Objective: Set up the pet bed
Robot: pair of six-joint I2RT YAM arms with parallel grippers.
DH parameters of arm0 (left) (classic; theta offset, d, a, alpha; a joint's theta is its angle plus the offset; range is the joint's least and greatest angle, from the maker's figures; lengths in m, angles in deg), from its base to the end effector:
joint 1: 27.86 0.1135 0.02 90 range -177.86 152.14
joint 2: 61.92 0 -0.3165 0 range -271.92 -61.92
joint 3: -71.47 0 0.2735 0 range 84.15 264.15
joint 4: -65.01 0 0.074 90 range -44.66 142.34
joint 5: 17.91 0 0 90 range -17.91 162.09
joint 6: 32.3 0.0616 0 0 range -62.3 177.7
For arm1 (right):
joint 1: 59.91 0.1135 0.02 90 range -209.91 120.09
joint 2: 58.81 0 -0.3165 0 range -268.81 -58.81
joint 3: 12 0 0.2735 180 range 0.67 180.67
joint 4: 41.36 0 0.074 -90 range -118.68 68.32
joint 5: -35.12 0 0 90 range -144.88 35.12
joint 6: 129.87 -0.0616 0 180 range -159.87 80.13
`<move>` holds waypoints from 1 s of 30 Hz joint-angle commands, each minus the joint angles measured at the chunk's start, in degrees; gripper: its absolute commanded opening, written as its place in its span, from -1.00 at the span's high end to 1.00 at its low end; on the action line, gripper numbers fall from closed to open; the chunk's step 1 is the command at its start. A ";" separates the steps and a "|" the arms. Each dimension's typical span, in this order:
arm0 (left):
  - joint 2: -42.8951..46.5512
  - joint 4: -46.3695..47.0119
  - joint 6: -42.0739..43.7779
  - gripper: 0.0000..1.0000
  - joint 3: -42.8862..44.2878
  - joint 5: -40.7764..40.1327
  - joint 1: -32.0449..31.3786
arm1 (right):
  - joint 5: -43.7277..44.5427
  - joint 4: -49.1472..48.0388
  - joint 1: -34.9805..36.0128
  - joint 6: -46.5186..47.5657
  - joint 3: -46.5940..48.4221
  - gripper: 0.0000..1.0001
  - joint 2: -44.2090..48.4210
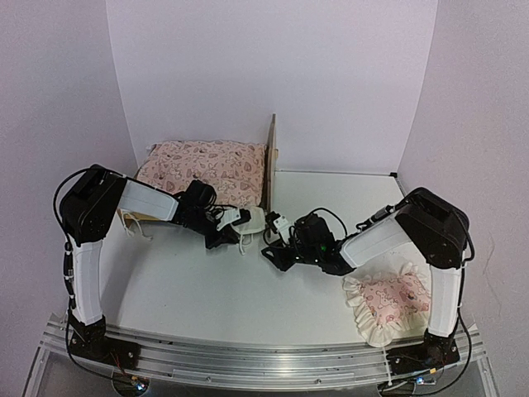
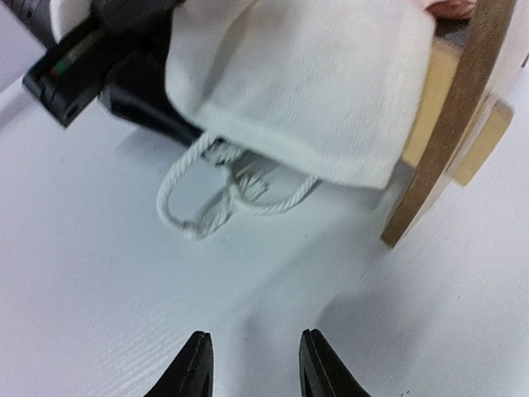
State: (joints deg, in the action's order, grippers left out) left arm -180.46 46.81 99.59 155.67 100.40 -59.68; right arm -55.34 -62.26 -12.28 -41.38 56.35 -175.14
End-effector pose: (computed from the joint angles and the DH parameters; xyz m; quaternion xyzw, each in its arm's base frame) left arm 0.3882 -0.2753 0.1355 0.6136 0.6877 -0.2034 0.3305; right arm 0.3125 0.3433 0.1322 -0.3360 0.7840 0.2201 0.4732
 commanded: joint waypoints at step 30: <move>3.90 -7.10 -27.95 1.00 2.77 6.48 1.67 | -9.23 -4.20 0.41 -3.81 10.10 0.37 -7.64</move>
State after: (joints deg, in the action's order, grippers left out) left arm -179.23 38.67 74.11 157.51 104.22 -58.19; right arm -64.03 -65.00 -12.88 -43.25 64.68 -181.86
